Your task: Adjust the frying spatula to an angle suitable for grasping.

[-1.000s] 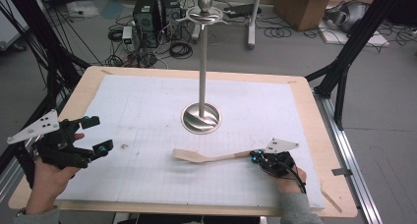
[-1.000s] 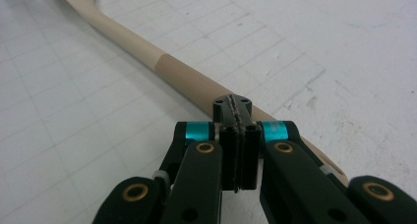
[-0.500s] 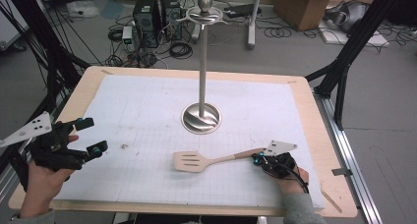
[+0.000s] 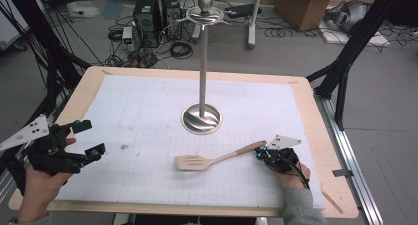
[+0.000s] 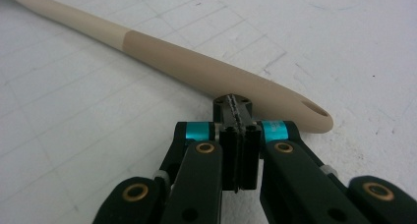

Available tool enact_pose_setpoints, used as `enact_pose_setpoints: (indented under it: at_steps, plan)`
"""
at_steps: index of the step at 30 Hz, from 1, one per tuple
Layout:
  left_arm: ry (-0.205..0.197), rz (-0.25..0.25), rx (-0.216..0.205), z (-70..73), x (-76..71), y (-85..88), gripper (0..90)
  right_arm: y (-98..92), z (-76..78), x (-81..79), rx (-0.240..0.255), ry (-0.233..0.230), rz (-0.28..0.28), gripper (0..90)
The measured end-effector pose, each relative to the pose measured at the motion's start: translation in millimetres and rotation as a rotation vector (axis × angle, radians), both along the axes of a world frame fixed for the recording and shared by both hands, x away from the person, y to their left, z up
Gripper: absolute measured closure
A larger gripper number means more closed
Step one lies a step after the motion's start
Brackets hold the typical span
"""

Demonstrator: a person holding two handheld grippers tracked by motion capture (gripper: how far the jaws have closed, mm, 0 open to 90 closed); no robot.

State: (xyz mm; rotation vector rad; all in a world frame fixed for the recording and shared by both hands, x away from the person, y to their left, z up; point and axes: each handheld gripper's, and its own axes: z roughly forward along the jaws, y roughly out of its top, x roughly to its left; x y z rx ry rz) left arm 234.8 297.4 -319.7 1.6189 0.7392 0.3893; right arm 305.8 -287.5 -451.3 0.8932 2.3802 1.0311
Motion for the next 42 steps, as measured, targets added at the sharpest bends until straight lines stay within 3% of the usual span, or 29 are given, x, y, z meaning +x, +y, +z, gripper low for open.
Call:
enact_pose_setpoints:
  at_steps: [10, 15, 21, 24, 32, 42]
  plan:
    - [-0.001, 0.001, 0.001, -0.2, -1.4, 0.3, 1.7, 6.2, 0.2, 15.3, -0.014, -0.016, -0.044, 90.0]
    - [0.001, 0.006, 0.004, -1.0, -2.8, 1.8, 1.7, 8.8, 0.2, 24.2, -0.003, -0.011, -0.063, 90.0]
    - [0.000, 0.018, 0.000, -0.3, -6.5, 5.8, 1.7, 10.1, 2.9, 23.1, 0.023, -0.019, -0.078, 90.0]
    - [-0.001, 0.029, -0.004, -0.3, -8.5, 8.8, 1.7, 15.5, 9.9, 21.2, 0.069, -0.017, -0.042, 90.0]
    - [-0.001, 0.037, -0.003, -0.5, -12.7, 11.2, 1.7, 55.5, 26.5, 20.5, 0.111, 0.004, 0.079, 90.0]
    - [0.000, 0.049, -0.012, -1.0, -15.5, 17.3, 1.7, 102.5, 20.3, 27.8, 0.084, 0.071, 0.146, 90.0]
